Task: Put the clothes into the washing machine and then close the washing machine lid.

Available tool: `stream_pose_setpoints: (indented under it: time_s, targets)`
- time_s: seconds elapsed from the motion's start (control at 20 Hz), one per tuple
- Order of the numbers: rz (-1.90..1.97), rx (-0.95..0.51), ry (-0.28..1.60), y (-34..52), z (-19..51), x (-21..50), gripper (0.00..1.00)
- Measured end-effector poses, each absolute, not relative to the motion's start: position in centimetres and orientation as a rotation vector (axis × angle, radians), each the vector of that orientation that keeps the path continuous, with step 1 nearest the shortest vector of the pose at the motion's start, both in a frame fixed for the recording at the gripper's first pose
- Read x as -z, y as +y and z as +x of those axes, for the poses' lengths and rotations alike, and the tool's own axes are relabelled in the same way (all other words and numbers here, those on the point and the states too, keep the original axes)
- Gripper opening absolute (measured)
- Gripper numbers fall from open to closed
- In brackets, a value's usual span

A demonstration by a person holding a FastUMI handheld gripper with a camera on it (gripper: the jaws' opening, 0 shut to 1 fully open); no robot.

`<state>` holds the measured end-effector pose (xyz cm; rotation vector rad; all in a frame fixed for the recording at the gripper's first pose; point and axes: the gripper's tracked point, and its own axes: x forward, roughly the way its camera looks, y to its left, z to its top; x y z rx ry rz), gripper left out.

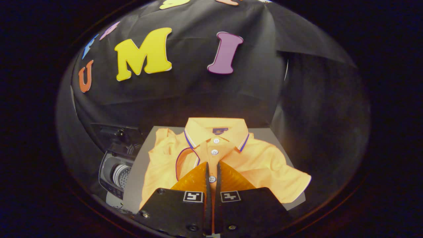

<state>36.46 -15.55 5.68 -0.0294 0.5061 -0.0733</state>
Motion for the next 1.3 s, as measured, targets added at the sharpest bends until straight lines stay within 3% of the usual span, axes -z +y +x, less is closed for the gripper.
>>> stream_pose_setpoints:
  time_s: [0.55, 1.3]
  targets:
    - [-0.013, -0.215, 0.317, -0.2, 35.4, -16.8, 0.06]
    - [-0.144, -0.538, 0.326, 21.2, 35.3, -16.1, 0.06]
